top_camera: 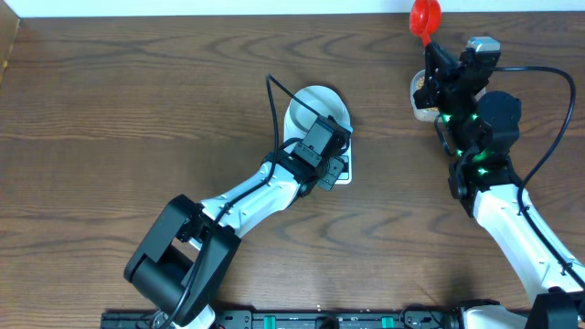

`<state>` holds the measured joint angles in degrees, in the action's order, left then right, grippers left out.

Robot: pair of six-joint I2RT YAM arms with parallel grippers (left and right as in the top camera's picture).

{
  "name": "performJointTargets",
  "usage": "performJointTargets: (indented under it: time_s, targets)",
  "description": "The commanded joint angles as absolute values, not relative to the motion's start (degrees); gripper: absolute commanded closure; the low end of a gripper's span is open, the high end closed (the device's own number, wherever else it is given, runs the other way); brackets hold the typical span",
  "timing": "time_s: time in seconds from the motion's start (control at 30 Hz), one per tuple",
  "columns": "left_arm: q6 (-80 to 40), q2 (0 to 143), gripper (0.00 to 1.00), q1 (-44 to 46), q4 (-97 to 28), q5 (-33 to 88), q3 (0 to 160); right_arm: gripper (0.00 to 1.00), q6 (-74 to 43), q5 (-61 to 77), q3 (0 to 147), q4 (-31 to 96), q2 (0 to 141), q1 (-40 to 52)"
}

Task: Scoop item into bowl and weigh 50g on scale

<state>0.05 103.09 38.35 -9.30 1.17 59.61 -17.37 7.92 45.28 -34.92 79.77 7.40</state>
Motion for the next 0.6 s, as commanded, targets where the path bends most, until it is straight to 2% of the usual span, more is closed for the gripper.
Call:
performJointTargets:
  time_s: [0.0,0.57]
  targets:
    - [0.8,103.8,0.93,38.2,-9.6,1.1,60.2,0.99,-17.7,8.1,46.9,-34.9,79.8,7.2]
    - [0.2,106.7,0.93,38.2,-9.5,0.6,60.1,0.99,-17.7,8.1,46.9,-34.7,79.8,7.2]
